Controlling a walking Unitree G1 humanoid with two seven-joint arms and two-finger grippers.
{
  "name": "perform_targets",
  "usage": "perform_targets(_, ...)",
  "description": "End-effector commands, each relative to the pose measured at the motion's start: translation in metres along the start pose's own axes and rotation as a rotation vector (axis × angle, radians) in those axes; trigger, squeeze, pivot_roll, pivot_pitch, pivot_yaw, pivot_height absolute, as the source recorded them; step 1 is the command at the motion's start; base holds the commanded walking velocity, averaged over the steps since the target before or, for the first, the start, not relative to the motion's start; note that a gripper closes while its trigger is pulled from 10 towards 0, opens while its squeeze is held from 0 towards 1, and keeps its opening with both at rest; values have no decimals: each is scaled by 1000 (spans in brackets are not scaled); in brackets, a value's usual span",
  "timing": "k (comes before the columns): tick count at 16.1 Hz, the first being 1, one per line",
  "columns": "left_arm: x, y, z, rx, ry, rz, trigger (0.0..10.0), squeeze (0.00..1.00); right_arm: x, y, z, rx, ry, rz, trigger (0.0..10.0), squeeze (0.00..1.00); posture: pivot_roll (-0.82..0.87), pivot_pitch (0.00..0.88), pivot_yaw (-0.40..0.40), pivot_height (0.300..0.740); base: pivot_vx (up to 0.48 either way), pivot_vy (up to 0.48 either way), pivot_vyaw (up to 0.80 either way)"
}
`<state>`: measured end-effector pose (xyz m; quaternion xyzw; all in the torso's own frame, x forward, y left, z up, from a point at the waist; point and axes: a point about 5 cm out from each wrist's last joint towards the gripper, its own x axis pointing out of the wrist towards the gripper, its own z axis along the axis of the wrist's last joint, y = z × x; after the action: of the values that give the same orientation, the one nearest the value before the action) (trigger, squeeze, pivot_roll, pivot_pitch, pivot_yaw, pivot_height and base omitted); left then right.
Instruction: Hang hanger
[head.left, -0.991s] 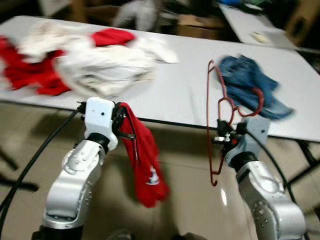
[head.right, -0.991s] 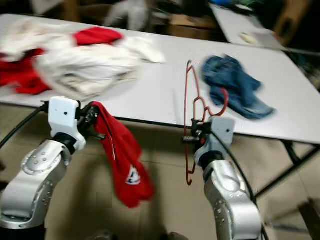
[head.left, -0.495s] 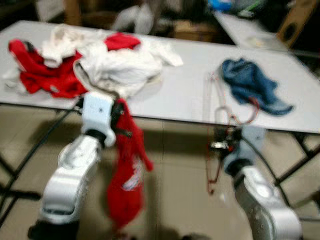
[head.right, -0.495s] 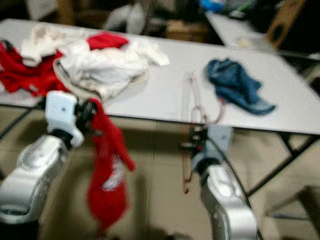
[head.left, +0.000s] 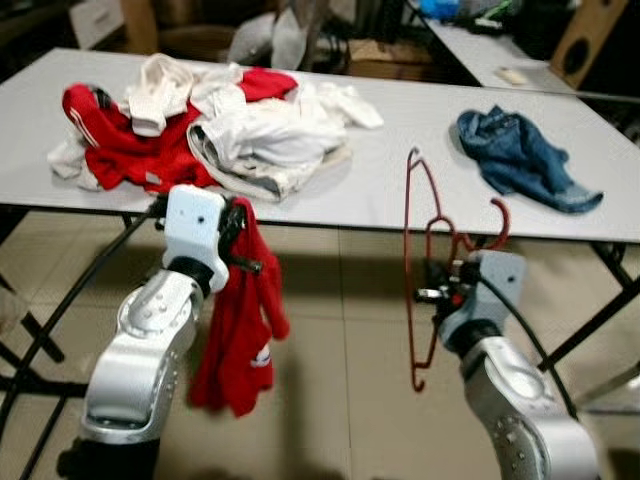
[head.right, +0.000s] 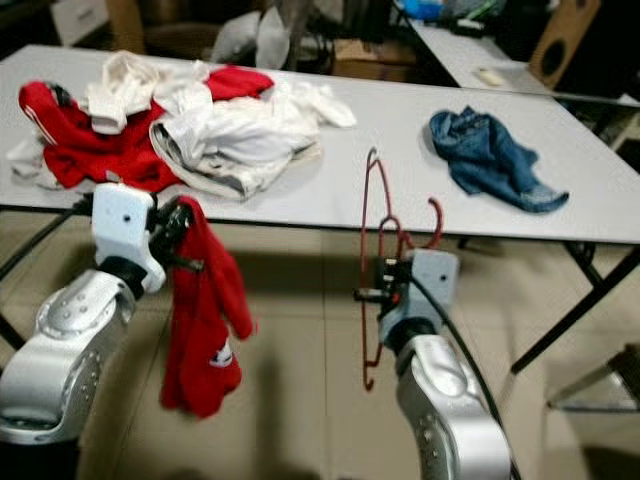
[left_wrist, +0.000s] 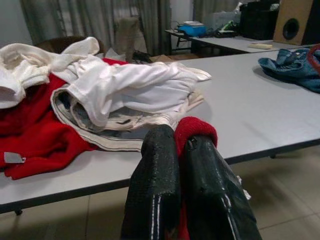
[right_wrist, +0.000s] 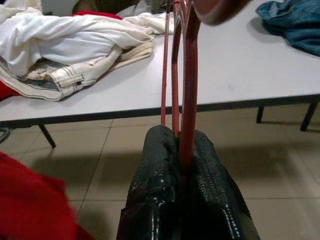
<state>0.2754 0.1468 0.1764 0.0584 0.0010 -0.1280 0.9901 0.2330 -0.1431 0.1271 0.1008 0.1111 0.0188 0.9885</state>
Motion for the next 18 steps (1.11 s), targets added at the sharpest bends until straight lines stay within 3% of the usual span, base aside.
perform_targets(1,3,-2,7,11,-32,-13,10000,0,1,-2,4,-2,-17,-11,10000,0,44,22,-40,740,0,382,0)
perform_targets(6,5,-2,9,-17,-31,-12,10000,0,1,0,6,-11,-24,1,10000,0,37,27,-37,740,0,228,0)
perform_targets(9,7,-2,11,-24,-39,-12,10000,0,3,4,14,-51,-41,92,10000,0,31,28,-37,740,0,0,0)
perform_targets(11,12,2,14,22,-43,-15,10000,0,3,8,20,-102,-31,231,10000,0,28,25,-42,740,0,0,0)
perform_targets(14,30,12,29,44,-70,-9,10000,0,-6,1,30,-292,-6,455,10000,0,29,18,-50,740,95,0,0)
perform_targets(18,52,17,49,72,-91,-15,10000,0,-21,-23,57,-449,29,600,10000,0,18,13,-55,740,327,0,0)
